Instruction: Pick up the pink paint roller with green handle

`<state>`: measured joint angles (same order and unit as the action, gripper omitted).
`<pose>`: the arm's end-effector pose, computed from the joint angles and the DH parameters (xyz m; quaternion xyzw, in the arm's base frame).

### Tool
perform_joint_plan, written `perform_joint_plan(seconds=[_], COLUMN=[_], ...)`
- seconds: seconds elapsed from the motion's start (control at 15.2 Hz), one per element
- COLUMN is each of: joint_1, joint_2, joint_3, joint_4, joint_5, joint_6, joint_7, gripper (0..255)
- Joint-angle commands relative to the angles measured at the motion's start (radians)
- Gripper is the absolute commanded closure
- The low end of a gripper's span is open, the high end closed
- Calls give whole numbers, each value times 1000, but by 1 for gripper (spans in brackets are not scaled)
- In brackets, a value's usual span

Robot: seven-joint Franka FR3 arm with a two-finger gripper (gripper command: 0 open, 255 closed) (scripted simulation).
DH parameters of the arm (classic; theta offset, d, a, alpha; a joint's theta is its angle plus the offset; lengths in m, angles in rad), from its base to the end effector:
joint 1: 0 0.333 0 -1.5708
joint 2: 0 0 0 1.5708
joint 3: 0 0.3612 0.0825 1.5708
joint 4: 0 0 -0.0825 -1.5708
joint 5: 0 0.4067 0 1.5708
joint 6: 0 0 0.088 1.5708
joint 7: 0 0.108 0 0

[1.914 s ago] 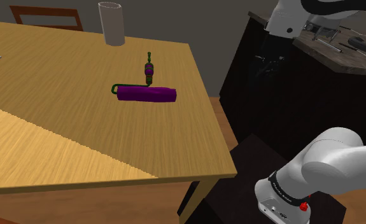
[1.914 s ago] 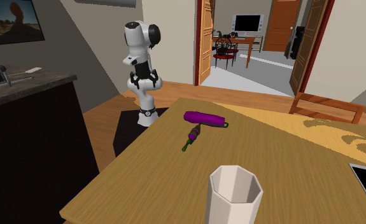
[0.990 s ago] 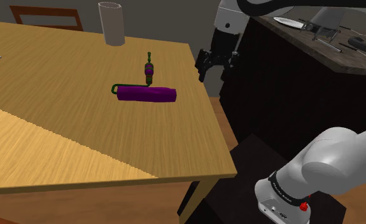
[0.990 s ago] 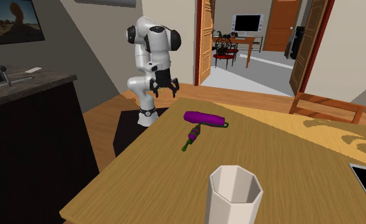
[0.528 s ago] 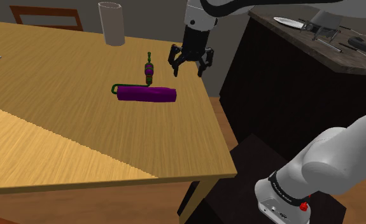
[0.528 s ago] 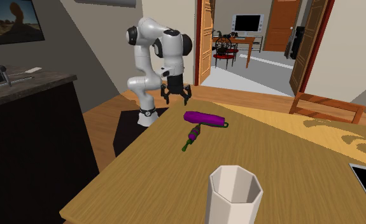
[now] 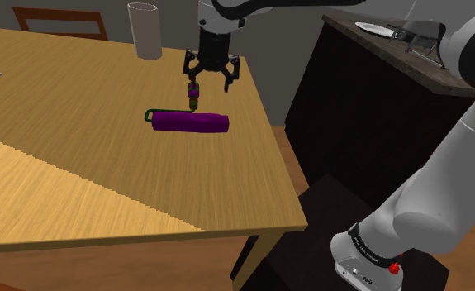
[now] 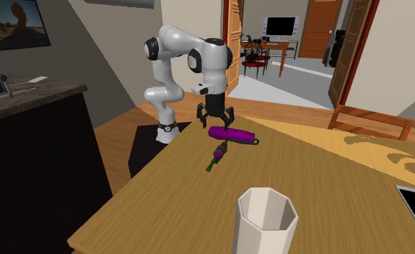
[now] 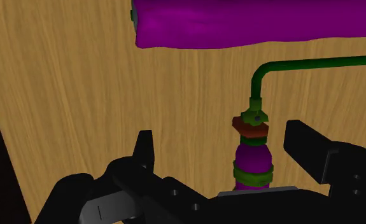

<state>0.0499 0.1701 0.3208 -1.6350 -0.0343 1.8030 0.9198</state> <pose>0.6057 0.2164 0.5577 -0.9629 0.2695 0.0033 0.0100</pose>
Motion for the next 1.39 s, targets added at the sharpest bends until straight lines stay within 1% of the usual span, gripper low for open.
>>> perform_joint_plan(seconds=[0.0,0.2,0.66,0.79,0.86,1.32], joint_1=[19,59,54,54,55,54], joint_2=[92,228,228,228,232,231], joint_3=[-2,-12,-16,-16,-16,-17], joint_4=[105,288,193,186,190,190], joint_5=[-41,-94,-95,-96,-97,-96], joint_6=[-12,-58,36,44,43,43], joint_7=[54,121,125,125,126,125], gripper=[0,0,0,0,255,255])
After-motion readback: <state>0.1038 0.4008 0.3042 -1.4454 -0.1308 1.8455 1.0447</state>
